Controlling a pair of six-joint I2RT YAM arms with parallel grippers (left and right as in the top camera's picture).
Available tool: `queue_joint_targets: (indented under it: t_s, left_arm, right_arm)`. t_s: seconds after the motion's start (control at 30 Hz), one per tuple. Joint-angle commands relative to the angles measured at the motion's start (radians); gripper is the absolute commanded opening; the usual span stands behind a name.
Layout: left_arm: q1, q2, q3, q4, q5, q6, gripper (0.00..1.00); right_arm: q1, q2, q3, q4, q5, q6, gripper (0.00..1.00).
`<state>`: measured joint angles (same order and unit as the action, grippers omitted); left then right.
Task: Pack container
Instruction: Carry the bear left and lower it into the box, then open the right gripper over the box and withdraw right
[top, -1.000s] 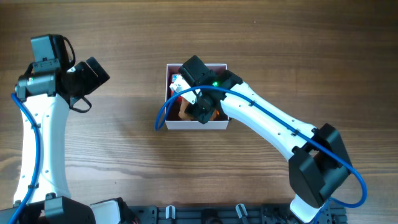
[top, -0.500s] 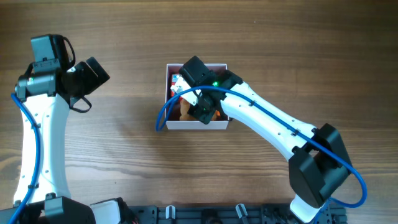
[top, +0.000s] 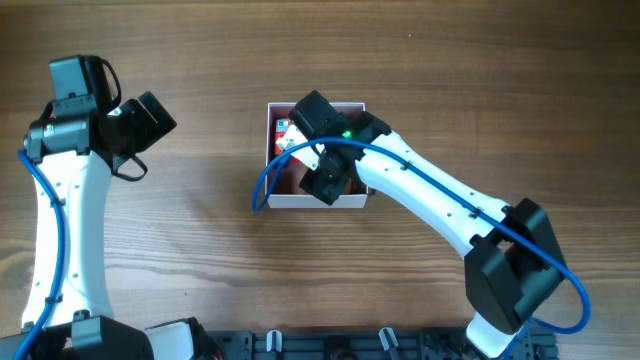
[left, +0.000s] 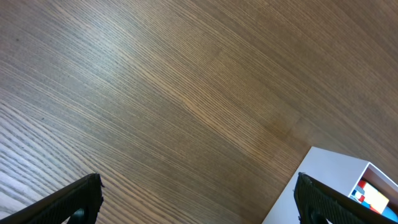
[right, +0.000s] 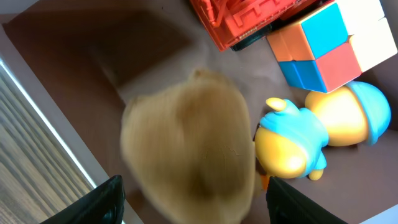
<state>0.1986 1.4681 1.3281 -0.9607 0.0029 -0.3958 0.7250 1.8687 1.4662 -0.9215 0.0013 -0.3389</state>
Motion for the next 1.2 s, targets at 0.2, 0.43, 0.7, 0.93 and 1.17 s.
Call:
queue_joint_targets:
  t_s: [0.2, 0.43, 0.7, 0.93, 1.17]
  left_arm:
    - [0.005, 0.004, 0.005, 0.003, 0.015, -0.009, 1.0]
    - [0.005, 0.004, 0.005, 0.003, 0.015, -0.009, 1.0]
    - [0.005, 0.004, 0.005, 0.003, 0.015, -0.009, 1.0]
    - [0.005, 0.004, 0.005, 0.003, 0.015, -0.009, 1.0]
    - [0.005, 0.004, 0.005, 0.003, 0.015, -0.009, 1.0]
  right_arm:
    - [0.001, -0.058, 0.01, 0.019, 0.066, -0.002, 0.73]
    - [0.002, -0.172, 0.01, 0.124, 0.039, 0.124, 0.04]
    - [0.005, -0.108, 0.009, 0.178, -0.237, 0.208, 0.04]
    - [0.005, -0.032, 0.009, 0.395, -0.206, 0.208, 0.04]
    - [0.003, 0.018, 0.009, 0.434, -0.143, 0.211, 0.04]
